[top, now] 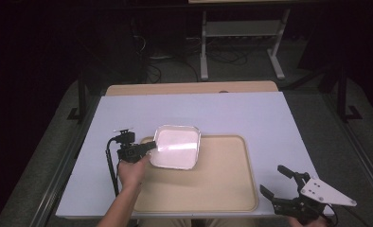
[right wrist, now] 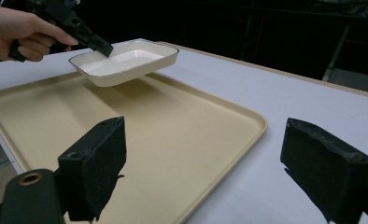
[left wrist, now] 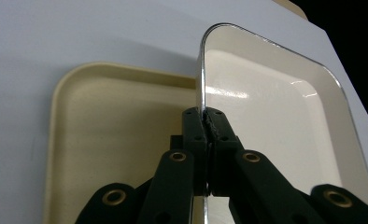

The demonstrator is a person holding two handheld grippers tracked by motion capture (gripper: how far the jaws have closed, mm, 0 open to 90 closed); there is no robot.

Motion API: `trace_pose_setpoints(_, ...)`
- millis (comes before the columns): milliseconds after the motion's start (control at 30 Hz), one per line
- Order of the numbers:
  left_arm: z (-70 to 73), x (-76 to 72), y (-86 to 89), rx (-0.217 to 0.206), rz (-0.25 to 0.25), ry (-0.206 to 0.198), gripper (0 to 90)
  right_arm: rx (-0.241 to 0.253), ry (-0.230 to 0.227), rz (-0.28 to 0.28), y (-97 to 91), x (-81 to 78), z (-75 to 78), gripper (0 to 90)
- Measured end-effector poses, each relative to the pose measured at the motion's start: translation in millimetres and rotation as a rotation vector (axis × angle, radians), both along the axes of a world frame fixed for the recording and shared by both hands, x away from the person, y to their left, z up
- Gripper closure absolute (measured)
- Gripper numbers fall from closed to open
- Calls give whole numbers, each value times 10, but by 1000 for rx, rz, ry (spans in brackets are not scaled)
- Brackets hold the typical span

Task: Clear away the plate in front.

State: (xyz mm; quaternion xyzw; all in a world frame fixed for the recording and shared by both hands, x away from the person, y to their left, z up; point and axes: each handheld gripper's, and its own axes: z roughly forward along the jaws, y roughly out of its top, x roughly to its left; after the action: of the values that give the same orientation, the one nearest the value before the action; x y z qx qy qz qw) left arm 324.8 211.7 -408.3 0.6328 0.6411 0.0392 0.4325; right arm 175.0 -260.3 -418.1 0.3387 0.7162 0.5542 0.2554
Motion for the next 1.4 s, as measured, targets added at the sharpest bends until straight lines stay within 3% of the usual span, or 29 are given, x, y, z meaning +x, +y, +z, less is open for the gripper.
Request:
trace_pose_setpoints(367,-143,-88,-162,-22,-6,23,883,4,-2,0,-7,-4,2,135)
trace_pose_setpoints(733,-224,-154,-294,2,-14,48,884,2,0,3,-5,-7,4,135)
trace_pose_setpoints(933,-259,-215,-349,16,16,45,882,2,-3,5,-4,-10,6,135)
trace_pose_setpoints(1233,-353,-312,-414,51,38,81,882,4,-6,5,-6,-14,9,135)
trace_pose_setpoints(1400,-347,-343,-438,59,51,79,881,4,-6,5,-7,-14,9,135)
